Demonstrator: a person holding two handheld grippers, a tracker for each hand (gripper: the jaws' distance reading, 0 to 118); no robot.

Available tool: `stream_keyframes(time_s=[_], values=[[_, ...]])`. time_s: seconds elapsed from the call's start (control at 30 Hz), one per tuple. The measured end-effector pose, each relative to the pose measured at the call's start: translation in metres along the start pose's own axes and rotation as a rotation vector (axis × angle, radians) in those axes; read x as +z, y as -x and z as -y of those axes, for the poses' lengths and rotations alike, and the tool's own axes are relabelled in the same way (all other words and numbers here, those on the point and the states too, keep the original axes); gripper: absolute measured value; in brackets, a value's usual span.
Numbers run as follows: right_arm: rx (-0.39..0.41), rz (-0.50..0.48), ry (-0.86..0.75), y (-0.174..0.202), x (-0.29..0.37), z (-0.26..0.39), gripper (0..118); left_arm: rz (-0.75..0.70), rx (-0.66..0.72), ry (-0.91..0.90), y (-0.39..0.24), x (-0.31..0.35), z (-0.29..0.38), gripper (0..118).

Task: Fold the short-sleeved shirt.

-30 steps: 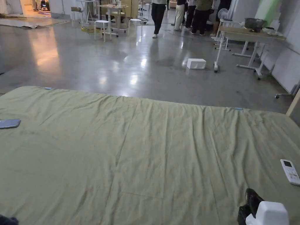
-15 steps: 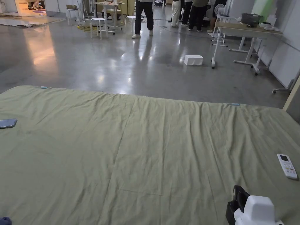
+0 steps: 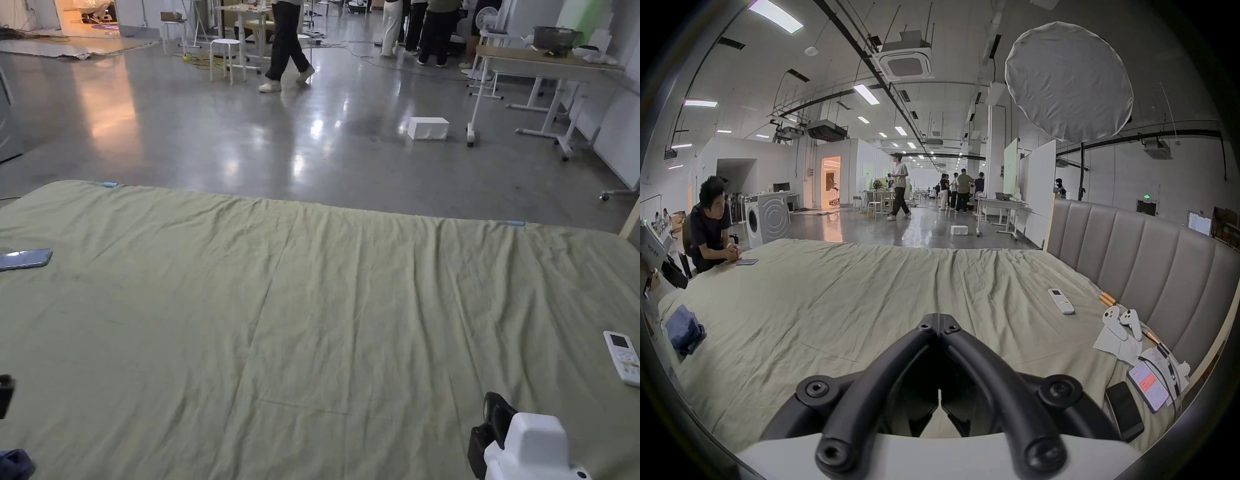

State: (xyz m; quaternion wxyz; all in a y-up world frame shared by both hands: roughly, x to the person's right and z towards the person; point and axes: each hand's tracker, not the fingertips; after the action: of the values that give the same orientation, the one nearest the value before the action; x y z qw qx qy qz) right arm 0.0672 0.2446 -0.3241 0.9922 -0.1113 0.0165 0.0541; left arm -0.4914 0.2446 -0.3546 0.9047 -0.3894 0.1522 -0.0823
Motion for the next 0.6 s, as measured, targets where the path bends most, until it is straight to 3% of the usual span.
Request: stream_keyframes(time_s=[0.23, 0.27, 0.33, 0.43, 0.6], values=[[-0.024, 0.015, -0.019, -0.005, -0.001, -0.004, 0, 0.099, 0.105, -0.351, -0.135, 0.083, 0.001, 62], [-0.030, 0.018, -0.020, -0.006, -0.001, -0.005, 0, 0.107, 0.097, -0.388, -0.121, 0.062, -0.005, 62], [-0.036, 0.026, -0.028, -0.006, -0.002, -0.006, 0, 0.104, 0.103, -0.463, -0.156, 0.078, -0.001, 60], [-0.057, 0.032, -0.032, -0.007, -0.003, -0.008, 0, 0.181, 0.086, -0.543, -0.199, 0.103, -0.002, 38], [-0.060, 0.040, -0.041, -0.006, -0.003, -0.009, 0, 0.192, 0.100, -0.610, -0.231, 0.116, -0.004, 12]])
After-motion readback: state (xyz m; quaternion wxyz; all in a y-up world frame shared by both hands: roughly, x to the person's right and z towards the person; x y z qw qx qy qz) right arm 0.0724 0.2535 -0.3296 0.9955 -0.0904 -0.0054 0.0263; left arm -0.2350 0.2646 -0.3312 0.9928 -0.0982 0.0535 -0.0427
